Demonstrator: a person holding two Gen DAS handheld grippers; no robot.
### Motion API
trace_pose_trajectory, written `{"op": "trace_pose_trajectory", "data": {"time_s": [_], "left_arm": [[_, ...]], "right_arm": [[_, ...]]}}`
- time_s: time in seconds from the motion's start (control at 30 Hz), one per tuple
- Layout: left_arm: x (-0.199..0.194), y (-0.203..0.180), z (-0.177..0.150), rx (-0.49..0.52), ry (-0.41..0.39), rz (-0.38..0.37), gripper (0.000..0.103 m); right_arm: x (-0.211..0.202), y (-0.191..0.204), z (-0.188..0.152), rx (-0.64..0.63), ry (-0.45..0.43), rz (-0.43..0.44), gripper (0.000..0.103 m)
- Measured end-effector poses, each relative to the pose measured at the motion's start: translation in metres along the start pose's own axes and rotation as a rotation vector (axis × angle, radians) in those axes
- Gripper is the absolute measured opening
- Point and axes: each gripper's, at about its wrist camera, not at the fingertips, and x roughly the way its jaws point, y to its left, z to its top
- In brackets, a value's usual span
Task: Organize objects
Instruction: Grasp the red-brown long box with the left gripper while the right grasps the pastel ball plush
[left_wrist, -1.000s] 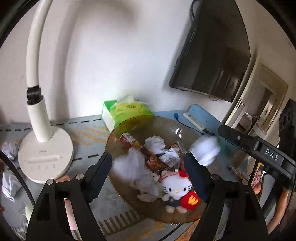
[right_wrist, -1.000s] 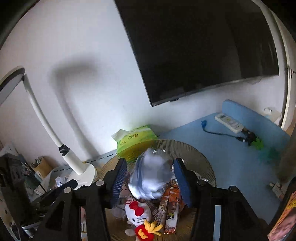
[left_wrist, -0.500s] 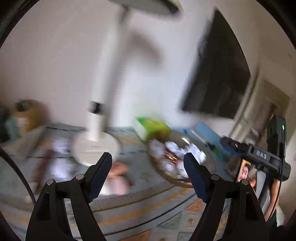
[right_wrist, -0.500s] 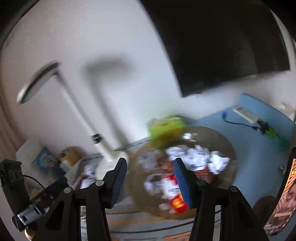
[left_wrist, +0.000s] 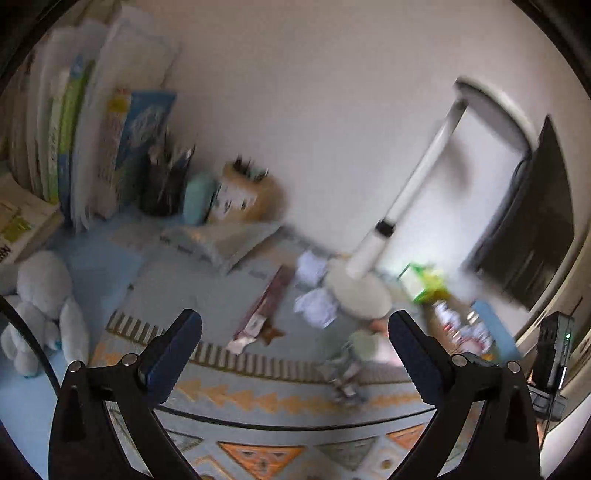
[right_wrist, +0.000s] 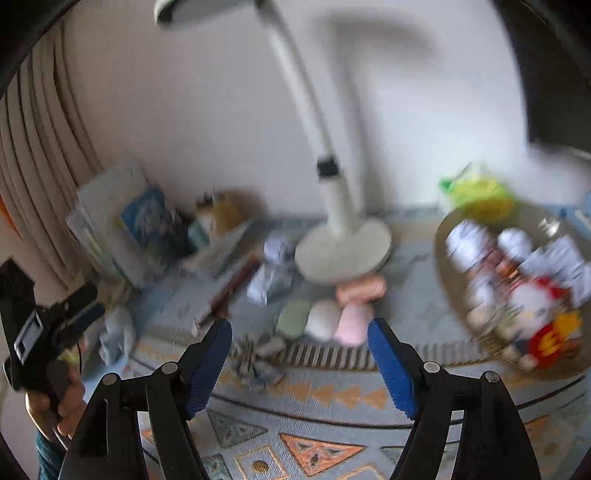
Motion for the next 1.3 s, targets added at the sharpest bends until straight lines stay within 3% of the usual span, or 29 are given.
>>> {"op": "trace_pose_trajectory", "data": {"time_s": [0.23,0.3,0.37,0.43,0.53,0.63,0.7,0.73,0.77,0.9,0.93,1.17,1.3], "left_arm": [[0.099,-0.017,-0.007,0.209,0.217,0.103,0.098],[0.126,-0.019,-0.009,0.256,0.268,0.147,0.086],[0.147,-0.018,-0.009,0.259,0.295,0.168,0.086],[0.16,-0.017,-0.011,0.238,0.323,0.14,0.086],[0.171,-0.015,-0.014,0.216,0.344,0.118,0.07],[0.167,-0.017,-0.017,0.236,0.32,0.154,0.041],[0.164,-0.015,-0.016,0.22,0.314,0.153,0.023],[0.162,-0.013,-0.016,0.205,0.311,0.148,0.022],[0.161,-0.011,-0.015,0.192,0.309,0.142,0.021],[0.152,-0.01,-0.018,0.17,0.306,0.129,0.016],[0.148,-0.012,-0.02,0.171,0.308,0.13,0.015],[0.097,-0.022,-0.038,0.158,0.321,0.097,0.014],[0.055,-0.023,-0.06,0.149,0.325,0.081,0.014]], "right_arm": [[0.051,-0.023,-0.002,0.019,0.121,-0.07,0.075],[0.067,-0.032,0.0,0.015,0.172,-0.093,0.075],[0.08,-0.04,0.001,0.008,0.207,-0.104,0.075],[0.096,-0.046,0.004,-0.006,0.241,-0.126,0.075],[0.112,-0.05,0.01,-0.025,0.26,-0.126,0.075],[0.125,-0.053,0.013,-0.037,0.263,-0.118,0.075],[0.129,-0.055,0.013,-0.012,0.265,-0.062,0.075],[0.13,-0.054,0.011,-0.014,0.274,-0.044,0.066],[0.13,-0.052,0.009,-0.025,0.279,-0.036,0.065],[0.116,-0.029,-0.004,-0.142,0.242,-0.102,0.049],[0.11,-0.025,-0.007,-0.15,0.235,-0.102,0.029],[0.053,-0.027,-0.042,-0.069,0.226,-0.087,0.029],[0.001,-0.038,-0.069,0.029,0.191,-0.15,0.029]]}}
